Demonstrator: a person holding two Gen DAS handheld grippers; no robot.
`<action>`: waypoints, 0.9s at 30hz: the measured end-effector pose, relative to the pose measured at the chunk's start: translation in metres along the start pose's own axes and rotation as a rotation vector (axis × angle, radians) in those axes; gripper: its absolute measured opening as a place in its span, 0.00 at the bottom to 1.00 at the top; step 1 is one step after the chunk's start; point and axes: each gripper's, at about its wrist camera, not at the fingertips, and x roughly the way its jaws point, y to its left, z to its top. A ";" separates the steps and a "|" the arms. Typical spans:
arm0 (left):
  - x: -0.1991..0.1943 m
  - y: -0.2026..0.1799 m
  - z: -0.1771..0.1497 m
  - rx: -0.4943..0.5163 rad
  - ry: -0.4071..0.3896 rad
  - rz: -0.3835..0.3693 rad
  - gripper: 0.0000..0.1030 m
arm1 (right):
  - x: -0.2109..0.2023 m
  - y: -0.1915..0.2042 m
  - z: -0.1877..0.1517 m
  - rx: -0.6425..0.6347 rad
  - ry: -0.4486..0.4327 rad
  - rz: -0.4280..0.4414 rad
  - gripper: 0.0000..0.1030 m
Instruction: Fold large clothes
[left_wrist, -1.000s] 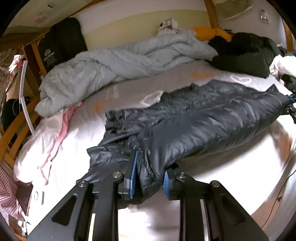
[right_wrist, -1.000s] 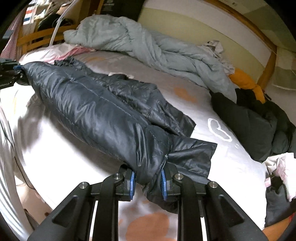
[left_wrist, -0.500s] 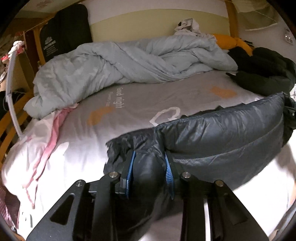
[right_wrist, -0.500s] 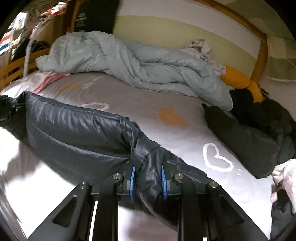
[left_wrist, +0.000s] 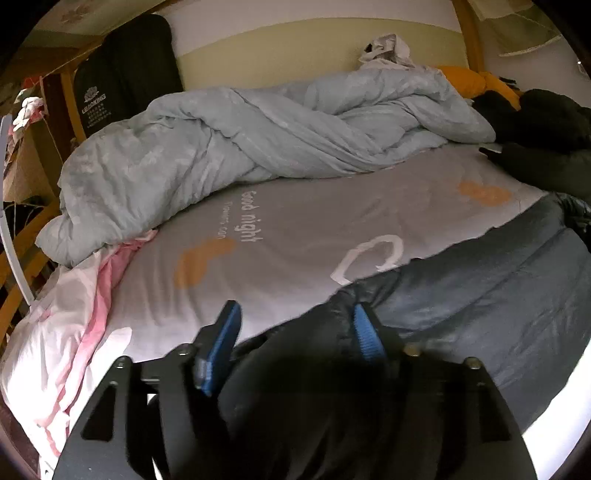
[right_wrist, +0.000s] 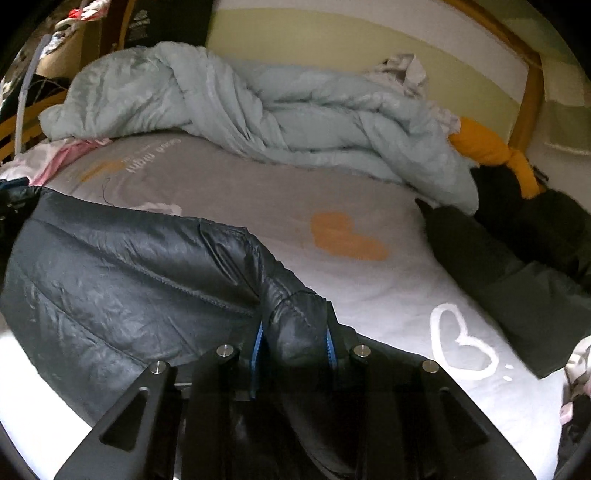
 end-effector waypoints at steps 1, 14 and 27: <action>0.002 0.004 -0.002 -0.013 -0.008 -0.002 0.67 | 0.007 -0.001 0.000 0.006 0.008 0.001 0.29; -0.082 0.061 -0.001 -0.185 -0.094 -0.048 0.92 | 0.035 -0.015 -0.009 0.092 0.062 -0.023 0.43; -0.006 0.065 -0.029 -0.246 0.043 0.037 0.35 | -0.010 -0.041 -0.022 0.195 -0.022 -0.058 0.79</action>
